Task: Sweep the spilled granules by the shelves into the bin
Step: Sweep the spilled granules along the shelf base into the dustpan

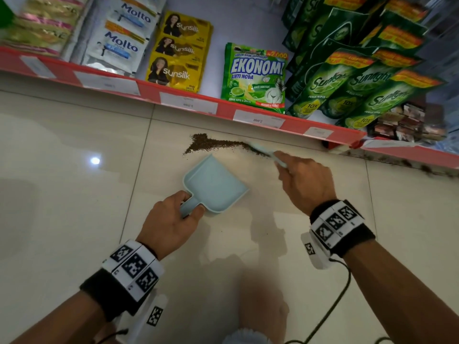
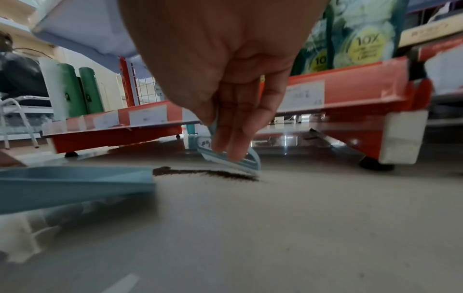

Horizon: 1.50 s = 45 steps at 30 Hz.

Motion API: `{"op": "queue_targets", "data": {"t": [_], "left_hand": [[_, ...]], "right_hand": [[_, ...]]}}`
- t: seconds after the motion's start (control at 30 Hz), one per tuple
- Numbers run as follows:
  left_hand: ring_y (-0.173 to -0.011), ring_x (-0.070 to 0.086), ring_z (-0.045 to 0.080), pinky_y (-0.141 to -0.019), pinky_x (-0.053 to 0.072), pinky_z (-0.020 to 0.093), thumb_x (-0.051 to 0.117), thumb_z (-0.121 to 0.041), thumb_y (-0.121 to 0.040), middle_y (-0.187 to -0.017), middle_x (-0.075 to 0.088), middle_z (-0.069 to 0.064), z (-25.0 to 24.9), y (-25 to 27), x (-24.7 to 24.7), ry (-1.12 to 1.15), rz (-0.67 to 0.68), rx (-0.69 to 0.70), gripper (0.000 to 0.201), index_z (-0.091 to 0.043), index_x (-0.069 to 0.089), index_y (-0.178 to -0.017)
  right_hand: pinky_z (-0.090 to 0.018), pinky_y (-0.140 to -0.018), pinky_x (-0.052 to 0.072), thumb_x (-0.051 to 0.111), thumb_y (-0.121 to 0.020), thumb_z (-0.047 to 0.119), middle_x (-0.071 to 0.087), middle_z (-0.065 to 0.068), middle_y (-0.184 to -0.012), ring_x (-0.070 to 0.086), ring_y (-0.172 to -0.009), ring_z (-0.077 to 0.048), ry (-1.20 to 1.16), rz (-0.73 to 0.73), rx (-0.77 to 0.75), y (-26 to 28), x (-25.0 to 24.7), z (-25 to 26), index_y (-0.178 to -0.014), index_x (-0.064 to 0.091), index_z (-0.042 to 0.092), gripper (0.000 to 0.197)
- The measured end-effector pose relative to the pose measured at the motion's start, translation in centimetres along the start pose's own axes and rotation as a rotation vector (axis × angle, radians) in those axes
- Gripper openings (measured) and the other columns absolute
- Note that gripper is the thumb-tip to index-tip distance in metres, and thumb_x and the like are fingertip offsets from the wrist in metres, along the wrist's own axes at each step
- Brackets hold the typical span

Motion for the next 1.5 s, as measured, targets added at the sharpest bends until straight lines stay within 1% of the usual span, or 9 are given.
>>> {"op": "queue_targets", "data": {"t": [0.2, 0.37, 0.5, 0.63, 0.77, 1.0, 1.17, 1.37, 1.5], "left_hand": [[-0.062, 0.06, 0.013, -0.053, 0.042, 0.026, 0.063, -0.04, -0.089, -0.068, 0.063, -0.004, 0.5, 0.1, 0.0, -0.021, -0.001, -0.011, 0.024, -0.016, 0.06, -0.085], [-0.059, 0.059, 0.008, -0.05, 0.037, 0.022, 0.064, -0.04, -0.089, -0.065, 0.063, -0.007, 0.5, 0.2, -0.2, -0.02, -0.009, -0.004, 0.021, -0.02, 0.059, -0.082], [-0.06, 0.061, 0.014, -0.052, 0.043, 0.027, 0.064, -0.039, -0.088, -0.065, 0.064, -0.004, 1.2, 0.4, -0.6, -0.002, -0.019, -0.017, 0.022, -0.018, 0.06, -0.082], [-0.059, 0.059, 0.014, -0.052, 0.042, 0.027, 0.064, -0.038, -0.089, -0.064, 0.063, -0.004, 1.7, 0.5, -0.8, 0.008, -0.021, -0.026, 0.021, -0.02, 0.059, -0.081], [-0.063, 0.062, 0.016, -0.058, 0.046, 0.029, 0.064, -0.04, -0.089, -0.067, 0.064, -0.004, 1.6, 0.3, -0.7, 0.02, -0.01, -0.022, 0.021, -0.021, 0.059, -0.083], [-0.063, 0.061, 0.017, -0.06, 0.049, 0.033, 0.063, -0.041, -0.089, -0.068, 0.064, -0.003, 1.1, 0.6, -0.7, -0.007, -0.006, -0.006, 0.023, -0.019, 0.059, -0.083], [-0.063, 0.061, 0.018, -0.06, 0.049, 0.033, 0.063, -0.041, -0.089, -0.067, 0.064, -0.003, 1.6, 1.0, -1.7, 0.013, -0.025, -0.023, 0.023, -0.019, 0.059, -0.083], [-0.069, 0.063, 0.018, -0.064, 0.051, 0.035, 0.062, -0.041, -0.09, -0.072, 0.065, -0.003, 1.6, 0.9, -2.0, 0.003, -0.034, -0.035, 0.024, -0.017, 0.059, -0.088], [-0.066, 0.063, 0.018, -0.062, 0.051, 0.034, 0.063, -0.04, -0.09, -0.07, 0.065, -0.003, 1.3, 0.8, -1.8, 0.013, -0.023, -0.021, 0.023, -0.017, 0.06, -0.087]], "right_hand": [[-0.032, -0.061, 0.037, 0.045, -0.098, 0.022, 0.07, -0.014, -0.088, 0.067, -0.078, -0.034, 0.227, -0.015, 0.248, -3.3, 0.2, -2.6, -0.117, 0.058, 0.017, 0.023], [-0.031, -0.06, 0.035, 0.041, -0.098, 0.022, 0.069, -0.011, -0.089, 0.067, -0.076, -0.035, 0.066, 0.148, -0.029, -3.0, 2.9, 2.6, -0.131, 0.048, 0.018, 0.034], [-0.03, -0.055, 0.035, 0.045, -0.098, 0.029, 0.073, -0.004, -0.087, 0.066, -0.067, -0.033, 0.103, 0.038, -0.13, -0.9, 1.6, 4.4, -0.135, 0.049, 0.03, 0.037], [-0.016, -0.049, 0.017, 0.055, -0.096, 0.029, 0.061, -0.003, -0.056, 0.034, -0.04, -0.022, 0.237, -0.176, 0.107, 0.2, -1.5, 1.0, -0.121, 0.062, 0.028, 0.026], [-0.028, -0.055, 0.031, 0.045, -0.097, 0.033, 0.058, -0.004, -0.07, 0.042, -0.055, -0.025, 0.303, 0.022, 0.417, 0.4, -1.2, -2.2, -0.093, 0.068, 0.019, 0.028], [-0.03, -0.056, 0.035, 0.04, -0.097, 0.033, 0.062, -0.004, -0.078, 0.056, -0.062, -0.03, 0.025, 0.088, 0.083, 0.3, 0.0, 6.0, -0.079, 0.056, 0.015, 0.03], [-0.019, -0.046, 0.015, 0.042, -0.097, 0.031, 0.047, 0.001, -0.056, 0.032, -0.041, -0.01, 0.095, -0.073, 0.125, -0.9, -2.7, 4.6, -0.065, 0.048, 0.017, 0.036], [-0.038, -0.07, 0.049, 0.048, -0.096, 0.03, 0.07, -0.018, -0.095, 0.068, -0.086, -0.038, 0.284, 0.032, 0.36, -3.1, -2.5, -1.3, -0.091, 0.067, 0.008, 0.03], [-0.032, -0.057, 0.042, 0.044, -0.096, 0.024, 0.066, -0.012, -0.089, 0.06, -0.067, -0.032, 0.197, 0.096, 0.183, -2.4, -0.6, 2.3, -0.095, 0.065, 0.009, 0.026]]}}
Point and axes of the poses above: each hand's wrist, its own y-axis away from the middle knuckle, its own x-axis out of the palm, z = x × y, the point moved 5 cm from there along -y, towards the middle knuckle
